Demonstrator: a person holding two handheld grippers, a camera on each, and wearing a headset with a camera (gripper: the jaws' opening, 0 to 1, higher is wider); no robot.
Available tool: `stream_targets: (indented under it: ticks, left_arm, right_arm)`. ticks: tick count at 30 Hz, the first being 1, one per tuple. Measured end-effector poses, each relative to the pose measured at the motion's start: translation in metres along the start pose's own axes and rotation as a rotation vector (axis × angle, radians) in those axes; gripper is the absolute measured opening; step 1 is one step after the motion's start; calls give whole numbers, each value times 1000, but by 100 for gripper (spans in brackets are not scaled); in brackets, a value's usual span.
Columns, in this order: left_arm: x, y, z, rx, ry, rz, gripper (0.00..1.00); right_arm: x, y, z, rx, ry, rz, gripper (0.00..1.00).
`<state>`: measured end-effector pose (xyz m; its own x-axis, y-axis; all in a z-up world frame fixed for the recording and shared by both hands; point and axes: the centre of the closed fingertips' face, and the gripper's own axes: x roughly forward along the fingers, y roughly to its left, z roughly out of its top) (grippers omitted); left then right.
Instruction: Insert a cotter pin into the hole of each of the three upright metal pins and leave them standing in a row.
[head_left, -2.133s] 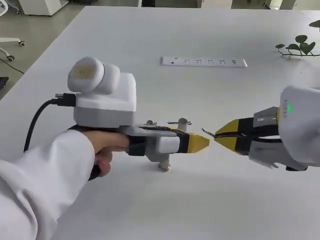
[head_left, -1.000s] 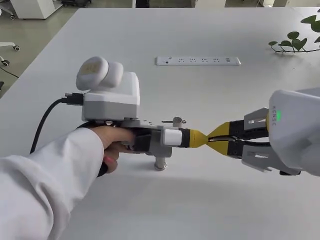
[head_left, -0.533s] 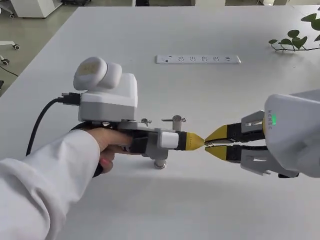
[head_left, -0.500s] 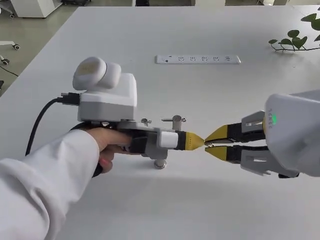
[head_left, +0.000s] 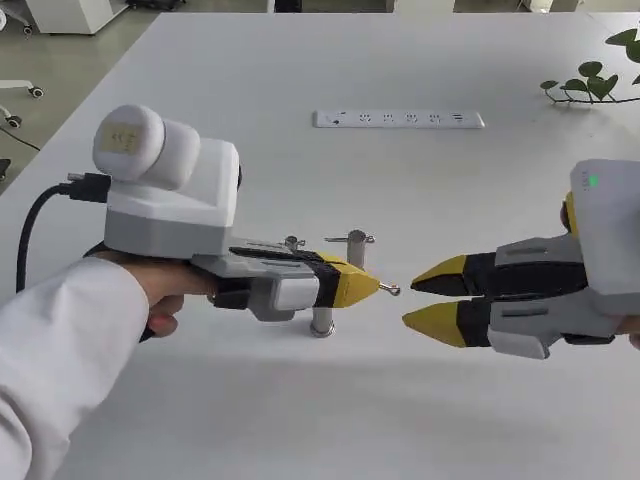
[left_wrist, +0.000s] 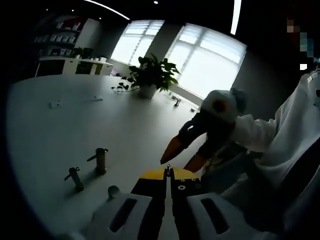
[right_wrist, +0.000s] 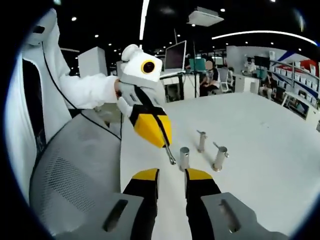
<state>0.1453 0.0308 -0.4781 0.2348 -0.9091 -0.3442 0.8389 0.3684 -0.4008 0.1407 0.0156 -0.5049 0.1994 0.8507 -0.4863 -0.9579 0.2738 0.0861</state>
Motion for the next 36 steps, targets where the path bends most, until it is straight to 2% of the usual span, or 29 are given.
stream_targets:
  ticks: [2,4,6,7,9,13,19,22,23,25,28,29,30,31,32,33,35,36]
  left_arm:
    - [0,-4,-1,57,11,-8,0]
    - [1,-8,0,77,9,-21,0]
    - [2,-11,-1,139,22,-32,0]
    - [2,-13,-4,167,42,-44,0]
    - [3,-17,-7,207,56,-61,0]
    - [4,-18,-9,230,65,-70,0]
    - [1,-18,-16,261,94,-82,0]
    - [1,-14,-21,240,115,-73,1]
    - [1,-14,-22,255,118,-73,1]
    - [0,-14,-24,269,129,-71,1]
    - [1,-12,-27,249,125,-59,1]
    - [1,-10,-27,264,117,-46,1]
    - [0,-7,-27,305,109,-31,2]
    - [0,-5,-27,321,107,-27,3]
    - [-1,-1,-25,371,99,-4,5]
    - [-2,4,-24,385,93,23,9]
    - [-3,7,-24,359,90,33,26]
    - [-4,16,-21,374,72,77,33]
  right_arm:
    - [3,4,-1,-3,11,14,15]
    - [6,9,0,0,9,32,15]
    - [8,15,1,9,7,55,13]
    - [9,16,1,6,7,55,13]
    - [11,19,2,-1,13,68,11]
    - [12,25,2,-5,17,101,0]
    - [13,27,0,-20,35,113,0]
    - [14,27,0,-30,48,113,0]
    - [14,27,0,-33,53,115,0]
    - [15,28,-1,-73,65,122,0]
    - [16,27,-3,-104,85,122,0]
    - [16,26,-3,-107,87,120,0]
    - [17,25,-3,-108,87,118,0]
    - [17,25,-3,-108,86,118,0]
    - [18,25,-2,-107,84,118,0]
    - [18,22,-2,-105,80,111,0]
    - [20,17,-2,-104,80,91,0]
    - [20,15,-2,-103,81,86,0]
